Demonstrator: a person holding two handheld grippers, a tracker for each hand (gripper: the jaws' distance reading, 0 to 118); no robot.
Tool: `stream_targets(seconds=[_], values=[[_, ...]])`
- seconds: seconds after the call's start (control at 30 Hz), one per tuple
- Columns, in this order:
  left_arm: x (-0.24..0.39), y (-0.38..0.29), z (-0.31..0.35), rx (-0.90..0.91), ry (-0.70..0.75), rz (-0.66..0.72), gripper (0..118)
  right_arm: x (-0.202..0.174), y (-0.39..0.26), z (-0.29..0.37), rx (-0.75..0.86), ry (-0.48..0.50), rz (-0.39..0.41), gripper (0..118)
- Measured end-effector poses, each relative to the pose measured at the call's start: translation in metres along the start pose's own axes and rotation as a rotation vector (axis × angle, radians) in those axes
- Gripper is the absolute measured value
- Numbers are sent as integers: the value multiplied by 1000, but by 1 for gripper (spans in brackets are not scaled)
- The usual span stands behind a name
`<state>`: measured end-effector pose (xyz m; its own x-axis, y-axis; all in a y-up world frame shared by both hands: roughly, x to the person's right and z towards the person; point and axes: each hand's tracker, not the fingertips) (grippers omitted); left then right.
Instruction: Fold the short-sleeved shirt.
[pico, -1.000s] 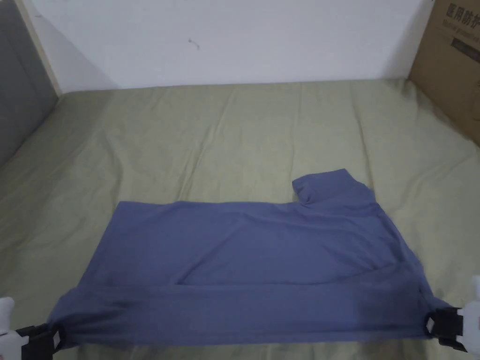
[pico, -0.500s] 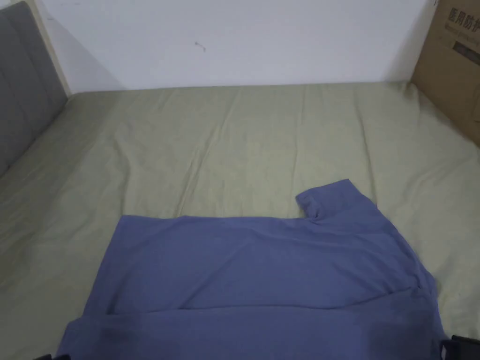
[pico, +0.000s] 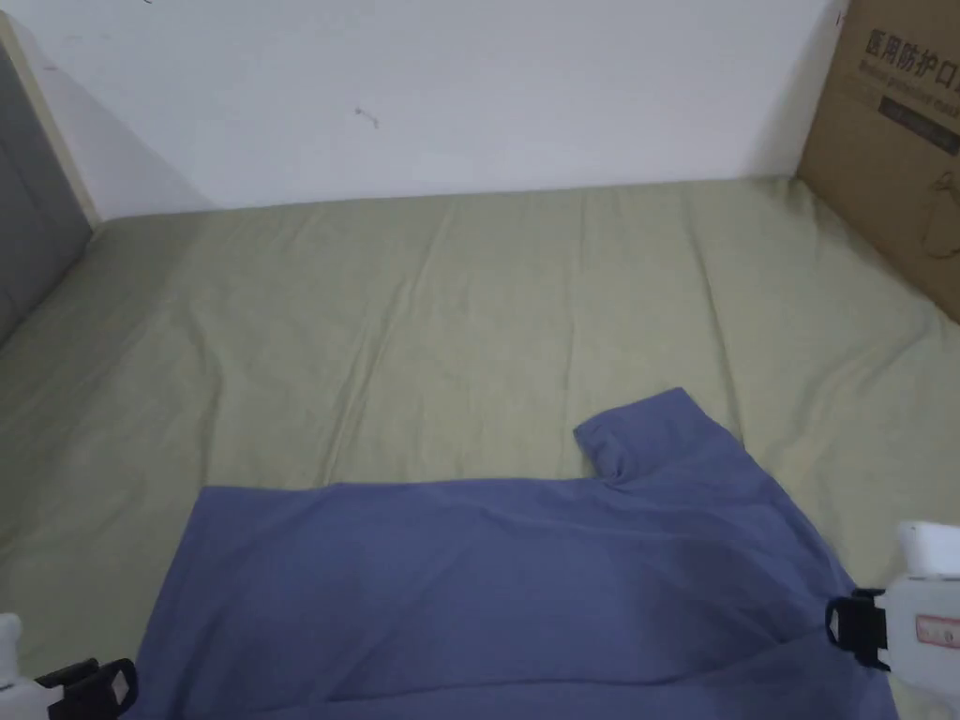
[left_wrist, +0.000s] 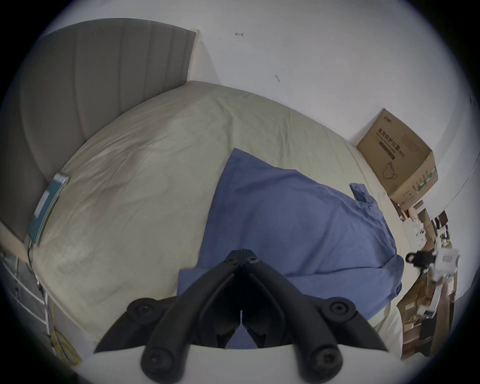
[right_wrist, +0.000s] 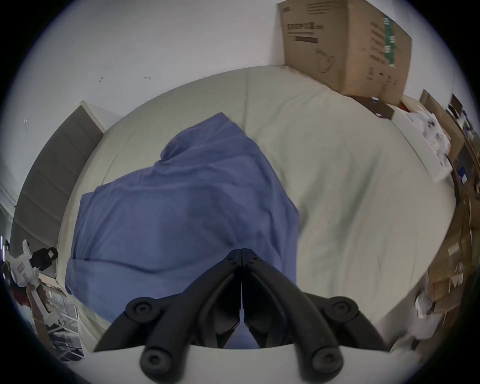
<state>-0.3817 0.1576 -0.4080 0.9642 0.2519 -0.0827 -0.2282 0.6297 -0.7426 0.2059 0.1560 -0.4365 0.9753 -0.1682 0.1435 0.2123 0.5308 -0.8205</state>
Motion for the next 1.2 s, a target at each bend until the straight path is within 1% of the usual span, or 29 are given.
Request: stream_targets(seconds=[0.03, 0.07, 0.13, 0.17, 0.2, 0.23, 0.3, 0.33, 0.4, 0.43, 0.47, 0.5, 0.53, 0.57, 0.6, 0.63, 0.67, 0.73, 0.83, 0.9, 0.93, 0.97, 1.0, 1.03, 1.07, 1.1, 1.13, 1.17, 1.2], values=[[4, 7, -7, -11, 5, -30, 0, -2, 18, -8, 15, 31, 27, 16], [3, 13, -13, -9, 16, -44, 0, -4, 33, -15, 37, 39, 34, 25], [6, 26, -24, -9, 12, -47, 0, -11, 71, -36, 80, 31, 38, 46], [7, 31, -30, -7, 10, -44, 0, -11, 90, -54, 66, 30, 45, 83], [6, 34, -35, -4, 8, -40, 0, -12, 105, -69, 52, 12, 52, 103], [7, 39, -41, -8, 4, -38, 0, -14, 121, -85, 44, 2, 57, 105], [10, 44, -50, -11, 7, -41, 0, -12, 140, -118, -8, -36, 70, 105], [9, 46, -55, -19, 4, -46, 0, -10, 146, -138, -47, -51, 91, 105], [11, 51, -67, -46, 12, -46, 0, -8, 142, -162, -133, -114, 93, 104], [12, 53, -72, -45, 20, -48, 0, -6, 138, -173, -178, -105, 110, 97], [10, 54, -75, -44, 26, -52, 7, -4, 132, -177, -211, -88, 114, 79], [9, 58, -79, -49, 25, -56, 26, -4, 126, -171, -129, -117, 130, 79], [8, 62, -84, -60, 24, -63, 65, -5, 127, -166, -116, -93, 132, 76], [7, 67, -91, -73, 21, -67, 93, -5, 130, -162, -131, -89, 116, 66], [6, 71, -97, -76, 22, -67, 109, -7, 131, -158, -124, -92, 117, 50], [6, 77, -103, -72, 23, -66, 112, -10, 130, -152, -106, -96, 126, 17], [5, 84, -110, -53, 35, -58, 110, -12, 132, -150, -111, -82, 124, 4], [2, 101, -129, -52, 51, -47, 110, -15, 135, -152, -131, -77, 106, 4], [-3, 127, -163, -86, 77, -21, 110, -21, 133, -154, -128, -109, 136, 4], [-4, 140, -181, -85, 66, -10, 110, -23, 133, -156, -129, -115, 154, 4], [-5, 145, -195, -103, 59, 7, 106, -22, 133, -156, -132, -115, 156, 4], [-6, 148, -211, -169, 73, 28, 94, -22, 134, -157, -134, -116, 157, 4], [-3, 147, -221, -214, 98, 33, 78, -22, 134, -158, -137, -115, 133, 4], [-1, 143, -233, -243, 117, 18, 76, -22, 134, -159, -137, -116, 131, 4], [1, 137, -239, -256, 254, -81, 75, -22, 134, -159, -137, -116, 129, 4], [7, 137, -234, -209, 167, -87, 74, -22, 134, -159, -137, -116, 127, 4], [12, 139, -226, -212, 177, -77, 72, -22, 134, -158, -137, -118, 133, 4], [13, 139, -221, -192, 195, -128, 61, -18, 134, -165, -169, -97, 96, 4], [13, 139, -218, -186, 214, -155, 40, -17, 135, -166, -167, -101, 100, 4]])
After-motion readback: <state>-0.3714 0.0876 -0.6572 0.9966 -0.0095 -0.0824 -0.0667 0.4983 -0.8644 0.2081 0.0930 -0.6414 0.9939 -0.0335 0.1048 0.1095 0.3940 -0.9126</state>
